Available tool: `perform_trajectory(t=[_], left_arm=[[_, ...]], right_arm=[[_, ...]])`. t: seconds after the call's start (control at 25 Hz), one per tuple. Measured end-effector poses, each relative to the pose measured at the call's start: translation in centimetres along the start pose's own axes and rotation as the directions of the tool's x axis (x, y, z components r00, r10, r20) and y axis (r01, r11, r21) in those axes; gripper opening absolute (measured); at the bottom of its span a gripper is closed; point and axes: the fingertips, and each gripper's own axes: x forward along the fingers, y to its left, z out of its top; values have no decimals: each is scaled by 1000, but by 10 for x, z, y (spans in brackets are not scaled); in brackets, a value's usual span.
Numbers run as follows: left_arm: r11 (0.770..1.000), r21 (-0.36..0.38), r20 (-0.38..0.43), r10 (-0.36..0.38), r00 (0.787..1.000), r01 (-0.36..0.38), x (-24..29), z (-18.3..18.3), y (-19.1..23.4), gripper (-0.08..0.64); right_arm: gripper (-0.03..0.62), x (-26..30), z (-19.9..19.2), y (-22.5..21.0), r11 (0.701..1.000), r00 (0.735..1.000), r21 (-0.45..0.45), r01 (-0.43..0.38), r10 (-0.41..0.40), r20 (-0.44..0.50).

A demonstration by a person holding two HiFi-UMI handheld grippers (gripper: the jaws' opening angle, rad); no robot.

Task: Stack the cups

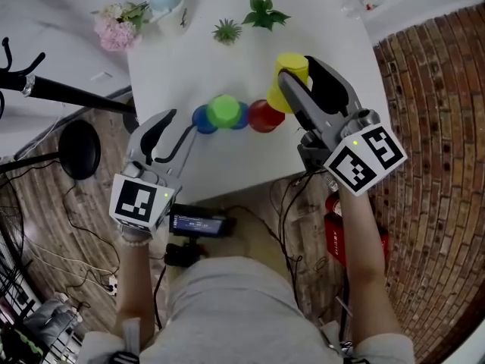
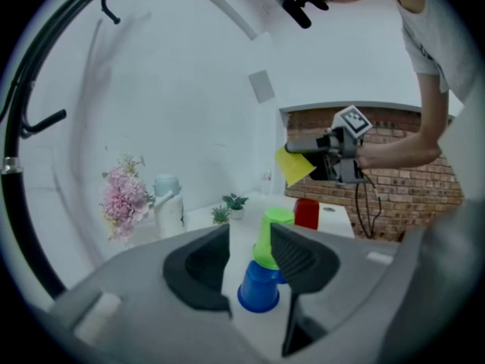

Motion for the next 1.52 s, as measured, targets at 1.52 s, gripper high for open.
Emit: perform_trajectory(t=[1.52], left_arm=[[956,244,-21,-165,986,165,46,71,-54,316]], right_arm=[[213,14,-15,61,990,996,-112,-84,84,-7]])
